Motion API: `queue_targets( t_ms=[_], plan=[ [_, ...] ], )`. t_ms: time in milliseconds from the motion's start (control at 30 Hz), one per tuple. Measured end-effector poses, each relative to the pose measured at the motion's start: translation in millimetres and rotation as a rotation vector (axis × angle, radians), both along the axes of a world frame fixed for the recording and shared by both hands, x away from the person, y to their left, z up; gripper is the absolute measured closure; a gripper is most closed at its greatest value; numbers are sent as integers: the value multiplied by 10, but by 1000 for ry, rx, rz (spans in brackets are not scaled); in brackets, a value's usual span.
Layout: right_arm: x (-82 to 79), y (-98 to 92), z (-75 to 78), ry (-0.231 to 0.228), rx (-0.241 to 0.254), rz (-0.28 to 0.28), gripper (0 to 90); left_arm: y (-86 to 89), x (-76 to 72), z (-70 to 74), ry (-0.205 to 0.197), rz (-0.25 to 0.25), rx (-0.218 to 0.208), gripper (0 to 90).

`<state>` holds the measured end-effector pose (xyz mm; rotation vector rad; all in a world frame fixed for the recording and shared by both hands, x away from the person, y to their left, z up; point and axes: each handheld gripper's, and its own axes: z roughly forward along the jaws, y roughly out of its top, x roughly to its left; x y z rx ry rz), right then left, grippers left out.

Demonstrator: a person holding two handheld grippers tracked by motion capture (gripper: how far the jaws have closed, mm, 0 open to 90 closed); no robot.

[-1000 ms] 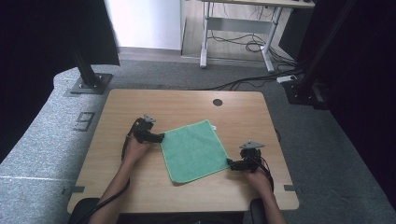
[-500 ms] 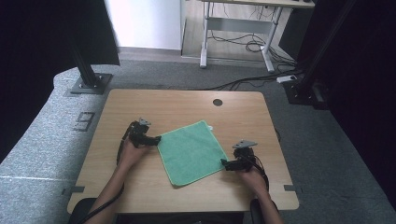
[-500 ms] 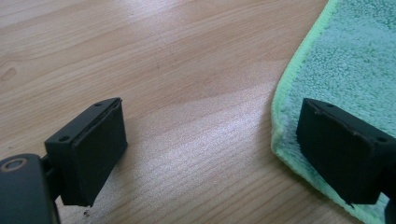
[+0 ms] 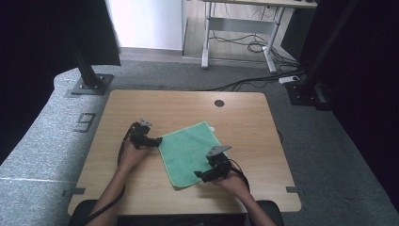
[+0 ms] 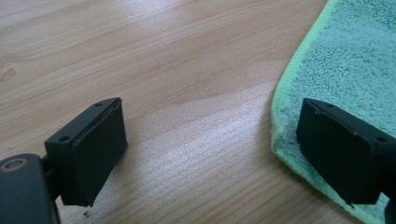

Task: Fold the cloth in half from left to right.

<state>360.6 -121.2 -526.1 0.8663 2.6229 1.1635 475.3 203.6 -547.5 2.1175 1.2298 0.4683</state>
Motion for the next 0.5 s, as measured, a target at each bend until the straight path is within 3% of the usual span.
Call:
queue_targets(
  t_ms=[267,500],
  plan=[
    [-194,444,12,35,-32,142,219,1,2,-2,-2,-3,-4,90],
    [-314,757,22,59,-57,244,422,24,-3,2,-4,-7,-9,109]
  ],
)
